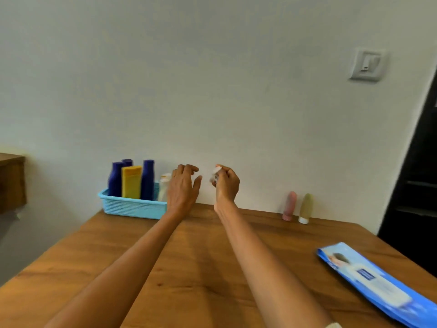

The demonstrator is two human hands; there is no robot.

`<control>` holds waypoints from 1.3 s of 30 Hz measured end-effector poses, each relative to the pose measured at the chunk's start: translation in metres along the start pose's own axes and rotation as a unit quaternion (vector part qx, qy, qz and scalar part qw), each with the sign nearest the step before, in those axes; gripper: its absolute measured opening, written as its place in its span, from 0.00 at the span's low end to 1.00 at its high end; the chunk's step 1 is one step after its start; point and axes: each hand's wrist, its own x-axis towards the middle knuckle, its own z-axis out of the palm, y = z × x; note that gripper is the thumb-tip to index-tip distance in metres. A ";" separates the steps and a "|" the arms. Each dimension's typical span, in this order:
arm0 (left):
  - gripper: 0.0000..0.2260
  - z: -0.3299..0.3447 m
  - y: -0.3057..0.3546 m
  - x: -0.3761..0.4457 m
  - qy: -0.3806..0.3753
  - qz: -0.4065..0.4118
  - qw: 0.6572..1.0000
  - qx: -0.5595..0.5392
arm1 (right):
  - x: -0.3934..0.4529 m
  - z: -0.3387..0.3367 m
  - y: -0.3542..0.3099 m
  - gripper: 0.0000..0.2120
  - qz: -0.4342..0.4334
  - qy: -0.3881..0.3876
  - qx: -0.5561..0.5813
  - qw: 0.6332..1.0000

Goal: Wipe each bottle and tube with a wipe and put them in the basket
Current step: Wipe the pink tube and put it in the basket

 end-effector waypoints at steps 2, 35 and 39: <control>0.13 0.033 0.028 -0.010 -0.057 -0.005 0.997 -0.045 | 0.015 -0.030 -0.010 0.10 -0.025 0.029 -0.016 0.999; 0.23 0.285 0.102 -0.037 -0.272 -0.195 0.911 -0.239 | 0.141 -0.212 -0.030 0.06 -0.057 0.138 -0.009 0.989; 0.25 0.236 0.093 -0.040 -0.253 -0.292 0.836 -0.390 | 0.119 -0.200 -0.032 0.04 -0.040 0.123 0.031 0.991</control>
